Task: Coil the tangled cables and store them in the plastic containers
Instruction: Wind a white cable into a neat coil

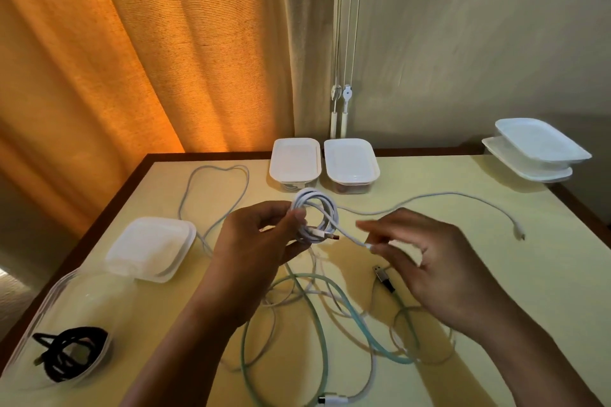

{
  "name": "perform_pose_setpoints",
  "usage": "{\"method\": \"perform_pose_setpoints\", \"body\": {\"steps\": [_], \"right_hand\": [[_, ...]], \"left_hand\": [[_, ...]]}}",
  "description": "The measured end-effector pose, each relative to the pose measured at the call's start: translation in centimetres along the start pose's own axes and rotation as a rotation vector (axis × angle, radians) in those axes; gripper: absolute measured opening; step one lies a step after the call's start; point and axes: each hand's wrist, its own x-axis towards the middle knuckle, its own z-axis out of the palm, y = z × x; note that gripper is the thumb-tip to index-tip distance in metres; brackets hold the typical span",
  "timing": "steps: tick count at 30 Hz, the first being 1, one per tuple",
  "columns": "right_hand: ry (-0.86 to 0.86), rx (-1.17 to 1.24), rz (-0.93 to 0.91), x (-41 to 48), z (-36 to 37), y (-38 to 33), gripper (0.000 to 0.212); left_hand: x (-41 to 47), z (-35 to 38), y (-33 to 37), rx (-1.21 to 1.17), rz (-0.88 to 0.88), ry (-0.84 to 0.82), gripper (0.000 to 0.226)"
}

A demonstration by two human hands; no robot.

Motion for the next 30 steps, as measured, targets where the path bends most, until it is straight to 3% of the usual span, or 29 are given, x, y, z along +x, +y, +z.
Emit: {"method": "perform_pose_setpoints", "body": {"steps": [4,13,16,20,26,28,30], "right_hand": [[-0.095,-0.029,-0.019,-0.2,1.2,-0.6,0.015],[0.223,-0.303,0.033,0.5,1.9,-0.4,0.007],[0.377,-0.138,0.09,0.6,2.0,-0.7,0.012],[0.309,0.305,0.356,0.5,2.7,-1.2,0.023],[0.323,-0.165,-0.008,0.6,1.4,-1.2,0.013],[0.351,-0.053,0.055,0.5,1.9,-1.4,0.01],[0.333,0.244,0.264,0.4,2.3,-1.4,0.01]], "left_hand": [[-0.1,0.3,0.1,0.017,0.031,0.022,0.014],[-0.4,0.1,0.2,-0.049,-0.148,-0.102,0.018],[-0.6,0.2,0.5,-0.086,-0.22,-0.178,0.018],[-0.8,0.5,0.6,-0.158,-0.25,-0.218,0.029],[-0.5,0.3,0.8,-0.295,-0.162,-0.097,0.021],[-0.6,0.5,0.7,-0.316,-0.166,-0.098,0.021],[-0.7,0.8,0.4,-0.289,-0.178,-0.13,0.026]]}}
